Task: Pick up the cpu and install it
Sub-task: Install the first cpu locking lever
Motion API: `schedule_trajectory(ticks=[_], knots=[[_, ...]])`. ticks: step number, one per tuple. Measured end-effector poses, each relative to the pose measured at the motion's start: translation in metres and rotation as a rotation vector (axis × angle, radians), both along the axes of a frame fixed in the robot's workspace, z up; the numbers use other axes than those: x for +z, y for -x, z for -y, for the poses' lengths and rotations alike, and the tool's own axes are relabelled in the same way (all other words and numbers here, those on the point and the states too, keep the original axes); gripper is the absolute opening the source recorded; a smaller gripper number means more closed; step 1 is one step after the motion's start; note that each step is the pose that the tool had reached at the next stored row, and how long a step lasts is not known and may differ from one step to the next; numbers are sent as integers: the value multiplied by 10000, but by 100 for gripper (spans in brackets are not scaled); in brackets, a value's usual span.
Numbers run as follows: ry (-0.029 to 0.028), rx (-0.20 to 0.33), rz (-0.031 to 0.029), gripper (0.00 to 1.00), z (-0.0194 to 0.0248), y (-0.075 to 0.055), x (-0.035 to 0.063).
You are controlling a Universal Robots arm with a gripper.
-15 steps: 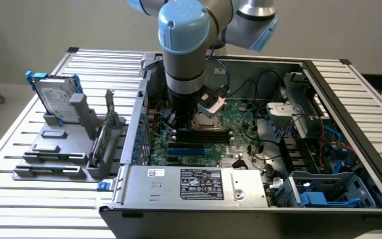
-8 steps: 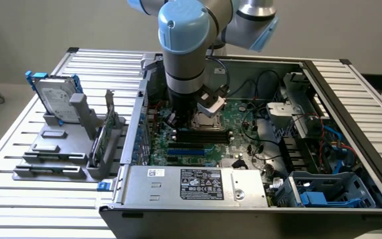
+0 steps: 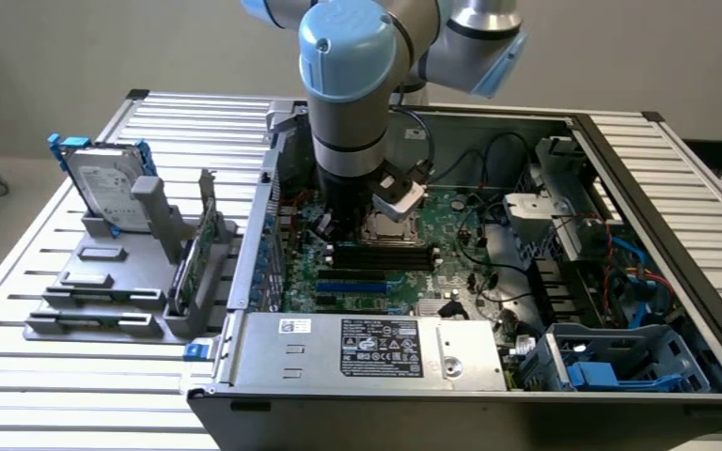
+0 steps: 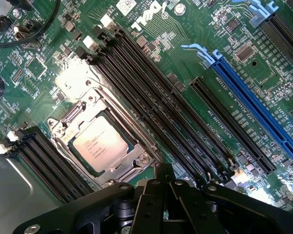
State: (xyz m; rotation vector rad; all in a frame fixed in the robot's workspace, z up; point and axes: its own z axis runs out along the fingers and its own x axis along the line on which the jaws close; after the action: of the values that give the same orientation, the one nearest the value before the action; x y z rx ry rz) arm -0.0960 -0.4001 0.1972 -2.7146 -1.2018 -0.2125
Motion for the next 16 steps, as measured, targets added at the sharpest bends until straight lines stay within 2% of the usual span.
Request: schedule_trajectory(ticks=[4,9,16], knots=[[-1,-9,1,11,0,0,3],[-1,-24,1,11,0,0,65],[-2,-54,1,11,0,1,69]])
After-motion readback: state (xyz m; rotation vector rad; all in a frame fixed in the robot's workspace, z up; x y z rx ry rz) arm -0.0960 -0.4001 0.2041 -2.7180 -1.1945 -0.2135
